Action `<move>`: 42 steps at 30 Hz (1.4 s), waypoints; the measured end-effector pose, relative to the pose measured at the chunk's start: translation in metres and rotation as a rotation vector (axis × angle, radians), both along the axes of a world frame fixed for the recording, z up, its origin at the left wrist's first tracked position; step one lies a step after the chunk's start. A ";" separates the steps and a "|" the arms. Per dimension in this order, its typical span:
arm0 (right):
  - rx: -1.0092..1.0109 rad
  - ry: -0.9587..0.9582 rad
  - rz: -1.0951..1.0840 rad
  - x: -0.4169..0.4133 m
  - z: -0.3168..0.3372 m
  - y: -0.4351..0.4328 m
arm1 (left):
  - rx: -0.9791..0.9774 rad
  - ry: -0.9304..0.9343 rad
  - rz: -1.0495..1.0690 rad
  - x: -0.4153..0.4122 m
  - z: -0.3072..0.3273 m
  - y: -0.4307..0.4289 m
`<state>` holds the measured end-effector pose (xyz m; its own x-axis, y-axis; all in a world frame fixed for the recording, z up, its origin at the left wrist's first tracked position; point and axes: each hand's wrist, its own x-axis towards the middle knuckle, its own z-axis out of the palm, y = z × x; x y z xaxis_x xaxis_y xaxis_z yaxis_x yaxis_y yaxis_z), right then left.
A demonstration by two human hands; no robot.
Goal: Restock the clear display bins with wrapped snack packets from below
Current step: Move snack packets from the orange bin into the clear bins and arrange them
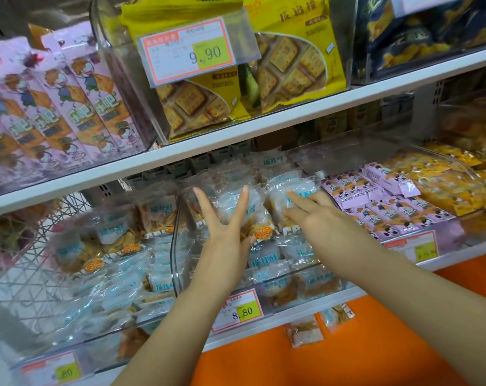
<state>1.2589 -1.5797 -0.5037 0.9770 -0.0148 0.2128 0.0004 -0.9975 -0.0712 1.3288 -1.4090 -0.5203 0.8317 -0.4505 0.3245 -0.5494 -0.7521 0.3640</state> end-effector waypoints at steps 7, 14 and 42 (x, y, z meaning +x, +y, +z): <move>-0.022 -0.005 -0.017 -0.002 0.002 0.003 | 0.133 -0.048 -0.034 -0.001 0.003 0.001; -0.003 -0.013 0.008 -0.002 0.001 0.004 | 0.137 0.093 -0.082 0.002 0.004 -0.002; 0.315 -0.462 0.242 -0.030 -0.015 0.012 | 0.145 -0.052 -0.033 -0.015 0.021 0.014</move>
